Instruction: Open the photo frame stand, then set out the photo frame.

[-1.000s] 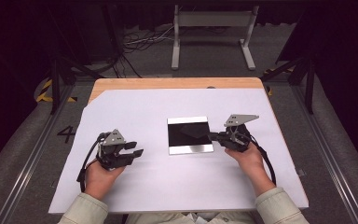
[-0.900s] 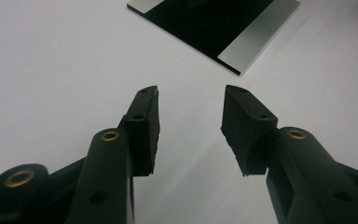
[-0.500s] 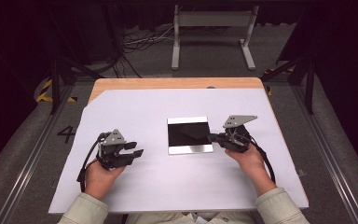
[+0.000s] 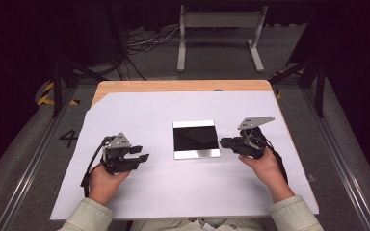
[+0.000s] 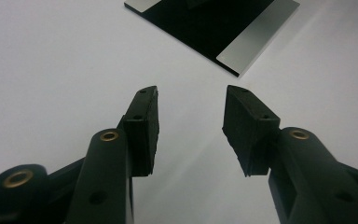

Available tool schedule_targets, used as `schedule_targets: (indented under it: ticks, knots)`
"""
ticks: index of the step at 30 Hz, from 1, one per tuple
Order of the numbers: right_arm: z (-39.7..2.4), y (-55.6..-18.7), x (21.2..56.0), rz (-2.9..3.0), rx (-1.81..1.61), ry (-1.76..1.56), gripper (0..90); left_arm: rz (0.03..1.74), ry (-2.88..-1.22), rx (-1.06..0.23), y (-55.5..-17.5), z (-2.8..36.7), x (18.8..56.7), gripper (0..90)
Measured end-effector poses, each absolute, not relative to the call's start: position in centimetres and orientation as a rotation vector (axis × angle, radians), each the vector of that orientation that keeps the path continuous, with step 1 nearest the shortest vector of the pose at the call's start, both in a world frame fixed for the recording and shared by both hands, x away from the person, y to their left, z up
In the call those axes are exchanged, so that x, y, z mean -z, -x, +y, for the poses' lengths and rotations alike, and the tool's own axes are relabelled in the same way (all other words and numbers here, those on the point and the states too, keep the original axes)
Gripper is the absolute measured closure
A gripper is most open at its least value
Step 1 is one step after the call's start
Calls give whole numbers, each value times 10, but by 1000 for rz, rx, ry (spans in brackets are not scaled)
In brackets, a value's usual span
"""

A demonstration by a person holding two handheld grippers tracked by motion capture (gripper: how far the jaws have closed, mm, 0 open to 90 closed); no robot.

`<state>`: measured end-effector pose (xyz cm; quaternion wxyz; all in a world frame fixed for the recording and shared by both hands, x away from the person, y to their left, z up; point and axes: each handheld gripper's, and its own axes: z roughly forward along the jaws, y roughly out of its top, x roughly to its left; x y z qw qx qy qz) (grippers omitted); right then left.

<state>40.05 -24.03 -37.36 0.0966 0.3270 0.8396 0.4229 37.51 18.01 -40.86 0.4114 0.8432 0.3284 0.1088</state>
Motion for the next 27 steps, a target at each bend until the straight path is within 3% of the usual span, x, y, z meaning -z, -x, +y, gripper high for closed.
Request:
schedule_targets:
  ticks: [15,27]
  knots:
    - [-249,-400,352,2496,-1314,-1133,701,844,-2112,-266,-375,181,408,551]
    - [-252,-425,345,2515,-1249,-1325,650,853,-2108,-262,-375,181,408,547]
